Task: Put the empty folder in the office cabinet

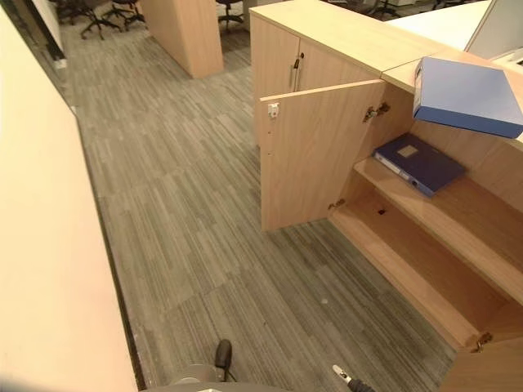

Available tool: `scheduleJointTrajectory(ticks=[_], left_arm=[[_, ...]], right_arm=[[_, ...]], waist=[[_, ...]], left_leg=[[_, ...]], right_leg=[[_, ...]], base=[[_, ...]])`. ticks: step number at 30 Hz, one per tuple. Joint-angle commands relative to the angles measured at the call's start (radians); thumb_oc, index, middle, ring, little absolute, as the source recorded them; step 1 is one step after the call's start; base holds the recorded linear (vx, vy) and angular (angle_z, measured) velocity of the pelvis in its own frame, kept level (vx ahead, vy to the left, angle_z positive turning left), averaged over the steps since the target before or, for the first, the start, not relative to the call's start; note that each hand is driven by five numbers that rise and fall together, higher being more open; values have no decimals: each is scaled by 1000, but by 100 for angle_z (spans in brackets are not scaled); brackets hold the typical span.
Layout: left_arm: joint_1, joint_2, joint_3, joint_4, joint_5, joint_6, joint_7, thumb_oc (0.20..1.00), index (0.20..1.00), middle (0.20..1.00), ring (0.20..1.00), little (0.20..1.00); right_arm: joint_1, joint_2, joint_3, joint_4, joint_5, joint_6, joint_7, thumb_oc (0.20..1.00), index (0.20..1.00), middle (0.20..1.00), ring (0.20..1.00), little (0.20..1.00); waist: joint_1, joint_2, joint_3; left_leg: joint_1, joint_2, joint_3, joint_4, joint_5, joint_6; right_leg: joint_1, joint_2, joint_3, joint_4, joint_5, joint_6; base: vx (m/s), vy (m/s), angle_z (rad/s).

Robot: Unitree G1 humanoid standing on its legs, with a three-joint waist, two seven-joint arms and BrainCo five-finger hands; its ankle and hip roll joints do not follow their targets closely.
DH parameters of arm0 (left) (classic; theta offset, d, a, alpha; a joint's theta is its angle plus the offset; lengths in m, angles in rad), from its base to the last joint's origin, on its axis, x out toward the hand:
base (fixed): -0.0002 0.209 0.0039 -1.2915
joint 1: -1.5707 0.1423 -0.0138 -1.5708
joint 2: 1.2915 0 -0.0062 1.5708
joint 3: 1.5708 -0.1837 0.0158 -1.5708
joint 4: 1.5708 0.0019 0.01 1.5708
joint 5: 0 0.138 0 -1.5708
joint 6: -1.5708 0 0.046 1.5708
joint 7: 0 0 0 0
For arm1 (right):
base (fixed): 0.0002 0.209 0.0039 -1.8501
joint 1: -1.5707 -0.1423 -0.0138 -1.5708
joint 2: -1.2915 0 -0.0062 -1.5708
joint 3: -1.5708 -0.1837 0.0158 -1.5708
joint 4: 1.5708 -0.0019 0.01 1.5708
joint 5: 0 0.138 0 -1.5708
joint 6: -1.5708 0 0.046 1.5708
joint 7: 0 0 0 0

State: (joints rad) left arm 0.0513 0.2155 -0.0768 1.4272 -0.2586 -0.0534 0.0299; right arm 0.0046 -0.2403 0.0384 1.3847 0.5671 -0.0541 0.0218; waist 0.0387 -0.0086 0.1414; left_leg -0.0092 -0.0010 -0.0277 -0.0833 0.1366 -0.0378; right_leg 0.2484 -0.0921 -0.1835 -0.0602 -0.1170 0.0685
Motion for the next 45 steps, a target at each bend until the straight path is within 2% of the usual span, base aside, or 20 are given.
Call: scheduleJointTrajectory(ticks=[1,6,11,13,14,15,16,20,22,26,29,30,32,33,35,37,38,39,44,45], left_arm=[[5,-22,-13,44,6,-6,3,1000,1000,1000,1000,1000],[2,-23,-16,42,14,-9,3,1000,1000,1000,1000,1000],[-2,-21,-8,50,31,-8,0,1000,1000,1000,1000,1000],[4,-11,16,57,36,0,4,1000,1000,1000,1000,1000],[7,-2,28,59,40,7,2,1000,1000,1000,1000,1000],[8,1,31,59,43,11,2,1000,1000,1000,1000,1000],[4,9,35,52,47,18,1,1000,1000,1000,1000,1000],[2,10,30,47,63,21,-1,1000,1000,1000,1000,1000],[-1,10,32,46,74,21,-3,1000,1000,1000,1000,1000],[0,15,38,47,84,21,-4,1000,1000,1000,1000,1000],[9,5,40,54,87,21,-4,1000,1000,1000,1000,1000],[7,-3,34,55,83,19,-5,1000,1000,1000,1000,1000],[4,-6,30,55,80,17,-5,1000,1000,1000,1000,1000],[-1,-7,28,48,65,15,-4,1000,1000,1000,1000,1000],[-5,-6,27,44,58,12,-2,1000,1000,1000,1000,1000],[-9,-3,29,36,44,9,1,1000,1000,1000,1000,1000],[-20,-1,26,18,26,8,9,1000,1000,1000,1000,1000],[-27,-3,19,4,19,5,15,1000,1000,1000,1000,1000],[-13,-8,10,14,29,7,7,1000,1000,1000,1000,1000],[-8,-8,7,23,32,11,-1,1000,1000,1000,1000,1000]], right_arm=[[-16,-31,-11,-3,-23,-9,2,1000,1000,1000,1000,1000],[-22,-22,-11,-8,-27,-8,5,1000,1000,1000,1000,1000],[-39,-28,-18,-20,-59,2,16,1000,1000,1000,1000,1000],[-43,-33,-24,-29,-65,4,20,1000,1000,1000,1000,1000],[-39,-31,-22,-39,-63,3,20,1000,1000,1000,1000,1000],[-42,-29,-20,-47,-59,3,21,1000,1000,1000,1000,1000],[-48,-21,-13,-60,-52,4,18,1000,1000,1000,1000,1000],[-60,-17,-8,-65,-38,2,13,1000,1000,1000,1000,1000],[-66,-12,-9,-64,-21,1,8,1000,1000,1000,1000,1000],[-60,-3,-9,-59,-5,2,8,1000,1000,1000,1000,1000],[-41,-1,-7,-36,-5,2,8,1000,1000,1000,1000,1000],[-36,-3,-8,-27,0,-2,4,1000,1000,1000,1000,1000],[-37,-5,-6,-25,1,-4,4,1000,1000,1000,1000,1000],[-41,-6,-1,-25,5,-7,1,1000,1000,1000,1000,1000],[-44,-5,3,-26,8,-8,2,1000,1000,1000,1000,1000],[-51,-4,13,-25,8,-9,3,1000,1000,1000,1000,1000],[-60,-11,26,-29,1,-6,-1,1000,1000,1000,1000,1000],[-71,-23,38,-33,-18,-1,-4,1000,1000,1000,1000,1000],[-80,-40,48,-42,-46,0,-2,1000,1000,1000,1000,1000],[-78,-43,55,-39,-57,-3,1,1000,1000,1000,1000,1000]], waist=[[28,46,-16],[24,45,-34],[33,61,-41],[49,76,-33],[65,80,-25],[62,80,-19],[56,82,-1],[41,75,21],[29,51,28],[25,30,23],[21,25,-16],[9,32,-26],[3,34,-28],[-3,37,-26],[-4,36,-25],[0,27,-18],[19,10,13],[36,3,34],[63,-9,35],[77,-11,35]], left_leg=[[-50,31,-32,65,-43,-15],[-15,9,-1,57,-79,9],[-19,-34,69,117,-157,56],[10,-47,117,94,-167,73],[49,-44,151,64,-184,66],[63,-42,168,57,-187,66],[88,-27,188,54,-198,66],[133,-30,208,51,-215,67],[166,-38,220,58,-240,60],[181,-37,223,72,-263,53],[214,-18,233,68,-291,39],[228,20,231,95,-319,22],[230,41,234,119,-331,12],[224,76,240,166,-328,-6],[215,98,248,209,-312,-21],[165,149,254,383,-252,-55],[68,185,242,627,-159,-62],[-10,214,244,756,-112,-63],[-124,192,250,667,-177,-29],[-176,158,225,531,-196,-21]], right_leg=[[-83,37,-32,21,29,-7],[-85,9,-10,8,48,24],[-145,-95,4,106,59,85],[-216,-170,-57,232,117,95],[-243,-232,-181,310,152,81],[-255,-255,-239,327,173,82],[-280,-249,-300,328,170,83],[-346,-177,-351,244,198,91],[-376,-132,-393,105,246,106],[-362,-108,-399,7,272,109],[-326,-93,-417,-7,258,87],[-320,-78,-410,26,230,71],[-321,-72,-407,43,209,60],[-316,-62,-400,65,180,45],[-308,-50,-397,74,161,34],[-276,-14,-381,76,124,2],[-236,8,-376,78,86,-40],[-205,20,-376,77,53,-67],[-166,8,-323,70,27,-53],[-145,2,-296,62,19,-41]], base=[[102,158,-25],[86,169,-27],[32,282,-38],[52,345,-97],[87,227,-116],[117,175,-112],[77,77,-113],[99,-1,-31],[162,-86,-21],[215,-135,-13],[373,-206,-2],[249,-172,5],[273,-233,3],[201,-209,-2],[152,-187,4],[220,-356,-10],[233,-489,-48],[215,-404,-66],[184,-14,-51],[234,103,-43]])
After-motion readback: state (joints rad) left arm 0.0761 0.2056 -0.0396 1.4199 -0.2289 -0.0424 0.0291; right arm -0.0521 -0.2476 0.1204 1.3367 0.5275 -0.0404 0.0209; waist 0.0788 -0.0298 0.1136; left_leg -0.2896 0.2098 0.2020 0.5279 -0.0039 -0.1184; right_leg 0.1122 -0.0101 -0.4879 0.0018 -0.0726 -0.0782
